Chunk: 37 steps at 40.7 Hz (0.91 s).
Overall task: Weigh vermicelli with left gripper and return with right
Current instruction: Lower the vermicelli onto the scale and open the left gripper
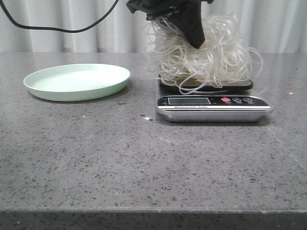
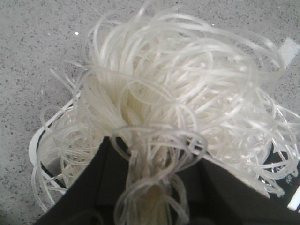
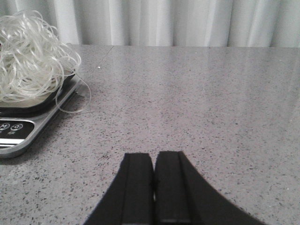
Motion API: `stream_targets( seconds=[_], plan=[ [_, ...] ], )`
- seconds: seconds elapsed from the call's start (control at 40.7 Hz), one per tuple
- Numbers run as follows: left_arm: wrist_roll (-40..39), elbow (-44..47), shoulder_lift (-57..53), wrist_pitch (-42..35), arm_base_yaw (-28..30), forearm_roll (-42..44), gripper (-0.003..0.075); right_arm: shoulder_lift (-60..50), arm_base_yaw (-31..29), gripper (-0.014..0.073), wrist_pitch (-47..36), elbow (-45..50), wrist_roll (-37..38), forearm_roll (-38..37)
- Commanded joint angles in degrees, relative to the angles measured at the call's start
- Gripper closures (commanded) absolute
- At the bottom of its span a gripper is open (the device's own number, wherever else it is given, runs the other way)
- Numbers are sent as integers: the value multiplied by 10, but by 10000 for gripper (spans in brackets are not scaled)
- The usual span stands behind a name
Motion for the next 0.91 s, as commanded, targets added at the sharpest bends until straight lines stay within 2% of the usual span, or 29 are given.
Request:
stream_targets(
  seconds=[0.0,0.074,0.271,0.394,0.713,0.886],
  plan=[
    [0,-19,-33,-4,-5,-19,566,-10,-3,442,-43,-5,-1,-8],
    [0,-19,-33,2,-5,-19,508,-10,-3,442,-43,-5,-1,-8],
    [0,-19,-33,17,-5,-19,243,-10,-3,442,-43,-5,-1,-8],
    [0,-25,-34,27,-5,-19,140,-10,-3,442,-43,-5,-1,-8],
    [-6,-61,-64,63,-2,-2,121,-10,-3,442,-43,-5,-1,-8],
    [-37,-61,-102,82,8,29,121,-10,-3,442,-44,-5,-1,-8]
  ],
)
